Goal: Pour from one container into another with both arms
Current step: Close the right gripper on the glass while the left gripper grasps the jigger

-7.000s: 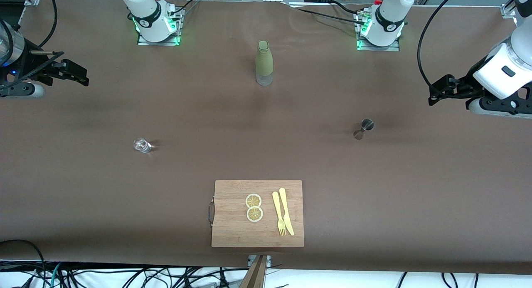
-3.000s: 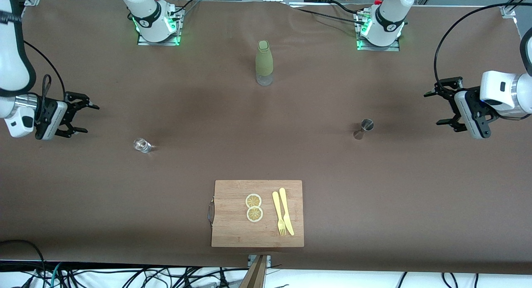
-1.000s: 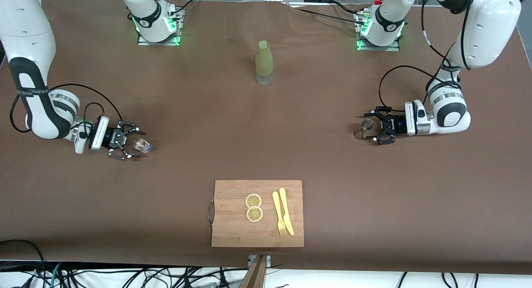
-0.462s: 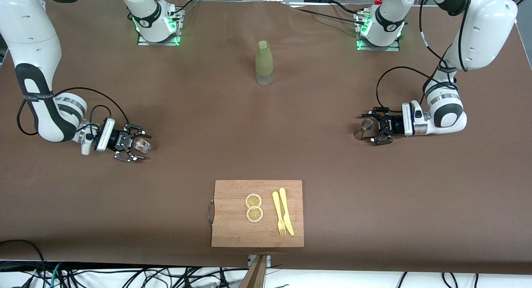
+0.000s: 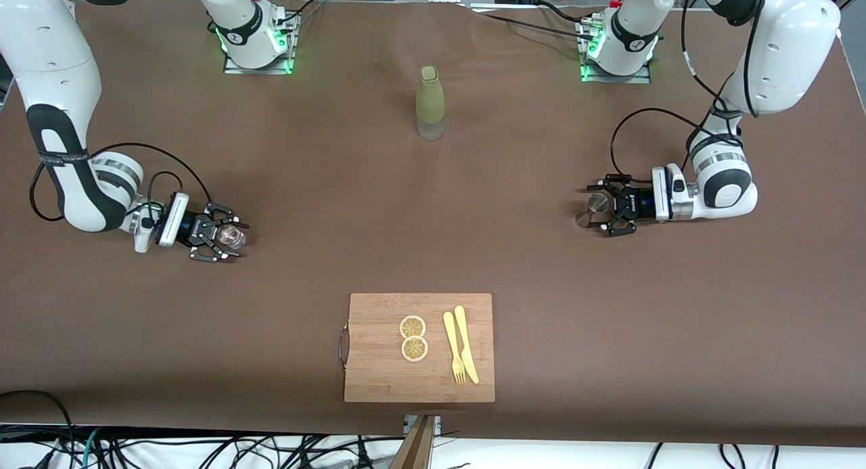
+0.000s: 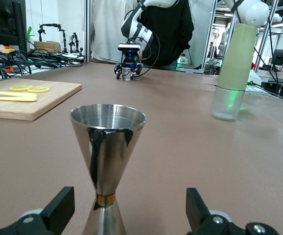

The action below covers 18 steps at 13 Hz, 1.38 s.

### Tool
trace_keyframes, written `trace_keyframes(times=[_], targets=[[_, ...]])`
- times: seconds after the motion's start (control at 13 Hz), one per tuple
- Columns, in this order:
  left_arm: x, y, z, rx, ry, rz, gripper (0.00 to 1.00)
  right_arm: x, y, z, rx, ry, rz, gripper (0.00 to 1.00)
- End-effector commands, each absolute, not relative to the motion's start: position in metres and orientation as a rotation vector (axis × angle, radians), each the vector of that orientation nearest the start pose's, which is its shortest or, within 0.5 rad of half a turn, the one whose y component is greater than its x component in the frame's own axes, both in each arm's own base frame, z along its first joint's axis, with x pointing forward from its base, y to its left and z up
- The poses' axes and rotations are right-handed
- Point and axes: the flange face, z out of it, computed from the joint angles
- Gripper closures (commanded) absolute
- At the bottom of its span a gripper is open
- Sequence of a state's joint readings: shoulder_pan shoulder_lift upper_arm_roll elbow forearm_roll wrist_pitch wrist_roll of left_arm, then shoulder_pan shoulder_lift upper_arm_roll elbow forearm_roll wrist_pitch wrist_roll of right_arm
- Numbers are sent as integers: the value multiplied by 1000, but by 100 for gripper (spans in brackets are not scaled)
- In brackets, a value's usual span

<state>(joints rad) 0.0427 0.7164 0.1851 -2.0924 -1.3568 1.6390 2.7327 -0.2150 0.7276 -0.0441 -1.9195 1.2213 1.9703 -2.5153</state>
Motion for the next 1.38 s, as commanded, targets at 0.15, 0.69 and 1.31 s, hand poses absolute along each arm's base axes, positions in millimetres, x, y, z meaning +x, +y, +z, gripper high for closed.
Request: trace_keyframes(times=[0.15, 0.69, 1.31], targets=[[484, 18, 70, 1383, -1382, 1125, 1, 564, -81, 88, -1762, -1384, -975, 44], [482, 20, 72, 1345, -1360, 1145, 13, 562, -79, 85, -1755, -1378, -969, 71], [481, 22, 71, 1338, -1368, 1142, 31, 573, -70, 102, -1741, -1377, -999, 83]])
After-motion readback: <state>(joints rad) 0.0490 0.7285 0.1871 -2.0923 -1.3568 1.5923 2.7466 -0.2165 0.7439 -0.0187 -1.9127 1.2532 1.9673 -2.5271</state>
